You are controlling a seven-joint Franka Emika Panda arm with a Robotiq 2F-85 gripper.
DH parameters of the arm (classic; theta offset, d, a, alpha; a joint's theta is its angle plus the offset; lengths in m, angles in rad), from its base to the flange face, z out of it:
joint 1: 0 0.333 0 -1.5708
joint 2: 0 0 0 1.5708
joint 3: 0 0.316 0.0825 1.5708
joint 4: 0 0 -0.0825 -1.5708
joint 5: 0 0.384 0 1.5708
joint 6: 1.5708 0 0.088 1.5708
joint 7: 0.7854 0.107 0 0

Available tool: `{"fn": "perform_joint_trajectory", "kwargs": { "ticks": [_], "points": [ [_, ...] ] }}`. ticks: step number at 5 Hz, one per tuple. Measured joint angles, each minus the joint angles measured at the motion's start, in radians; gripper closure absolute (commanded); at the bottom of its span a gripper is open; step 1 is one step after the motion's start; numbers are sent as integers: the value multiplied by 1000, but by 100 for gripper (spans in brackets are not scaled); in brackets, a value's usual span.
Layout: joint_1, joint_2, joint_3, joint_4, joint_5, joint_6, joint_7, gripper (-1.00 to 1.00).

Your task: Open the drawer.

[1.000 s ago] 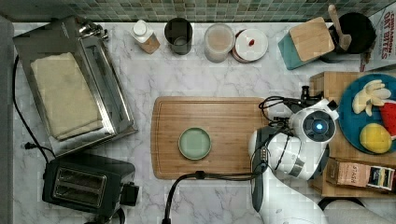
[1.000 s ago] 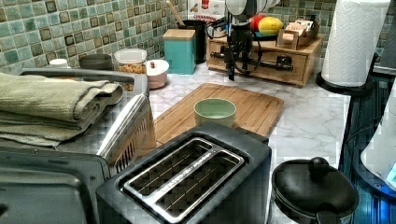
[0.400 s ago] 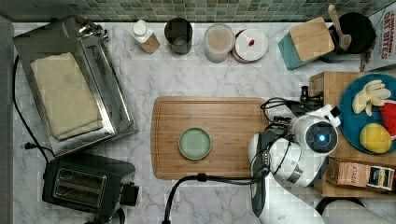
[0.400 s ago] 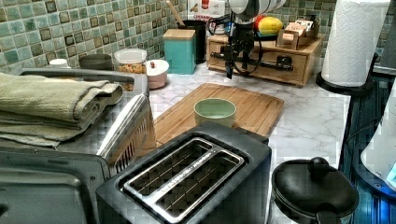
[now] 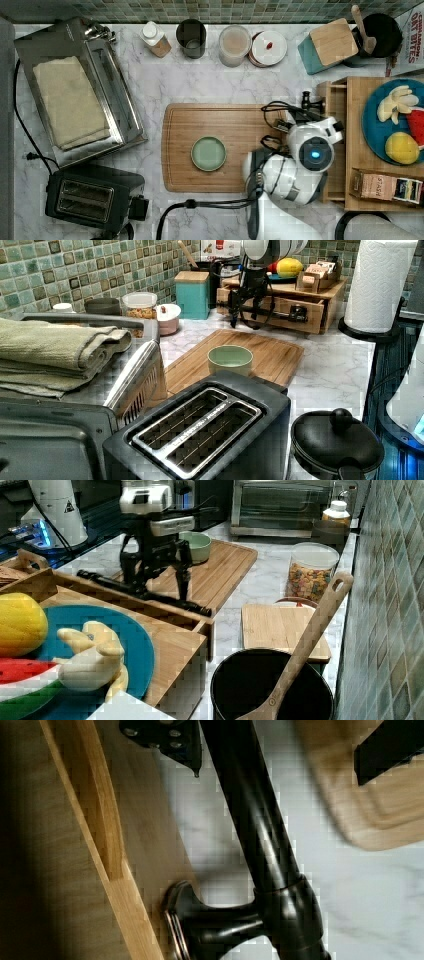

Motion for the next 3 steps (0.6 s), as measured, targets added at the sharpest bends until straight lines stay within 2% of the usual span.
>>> {"fn": "perform_joint_trajectory", "kwargs": {
  "ticks": [2,3],
  "points": [
    [131,-30,57,-31,5,-66,43,-100],
    [140,-47,109,-43,43,-98,58,-100]
  ]
}}
